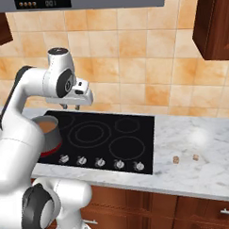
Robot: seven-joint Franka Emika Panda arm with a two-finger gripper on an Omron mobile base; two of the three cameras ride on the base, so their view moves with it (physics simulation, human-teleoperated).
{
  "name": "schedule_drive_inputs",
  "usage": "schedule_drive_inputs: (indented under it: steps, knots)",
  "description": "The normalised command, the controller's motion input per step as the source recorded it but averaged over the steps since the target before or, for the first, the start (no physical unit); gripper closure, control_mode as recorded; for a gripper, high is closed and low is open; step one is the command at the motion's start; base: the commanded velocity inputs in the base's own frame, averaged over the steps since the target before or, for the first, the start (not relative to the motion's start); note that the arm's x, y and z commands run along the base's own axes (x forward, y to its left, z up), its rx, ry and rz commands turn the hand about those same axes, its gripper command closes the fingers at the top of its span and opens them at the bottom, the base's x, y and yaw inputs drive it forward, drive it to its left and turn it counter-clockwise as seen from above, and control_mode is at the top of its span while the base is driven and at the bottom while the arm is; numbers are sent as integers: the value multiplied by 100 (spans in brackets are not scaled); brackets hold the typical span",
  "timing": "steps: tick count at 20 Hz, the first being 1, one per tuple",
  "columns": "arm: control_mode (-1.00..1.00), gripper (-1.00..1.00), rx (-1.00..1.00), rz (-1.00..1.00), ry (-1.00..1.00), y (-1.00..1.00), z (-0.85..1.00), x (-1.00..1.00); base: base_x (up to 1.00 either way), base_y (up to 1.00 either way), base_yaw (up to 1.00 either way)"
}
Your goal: Pick up the sugar cube(s) and place them in the saucepan with hot chocolate.
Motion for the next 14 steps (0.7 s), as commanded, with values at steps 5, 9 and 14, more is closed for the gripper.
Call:
schedule_drive_inputs:
  steps: [5,9,14]
  knots:
    - [-100,-100,0,-5,1,-37,0,0,0,0,0]
    - [-100,-100,0,-28,5,-82,-6,0,0,0,0]
    - [-100,-100,0,-38,9,-74,-33,0,0,0,0]
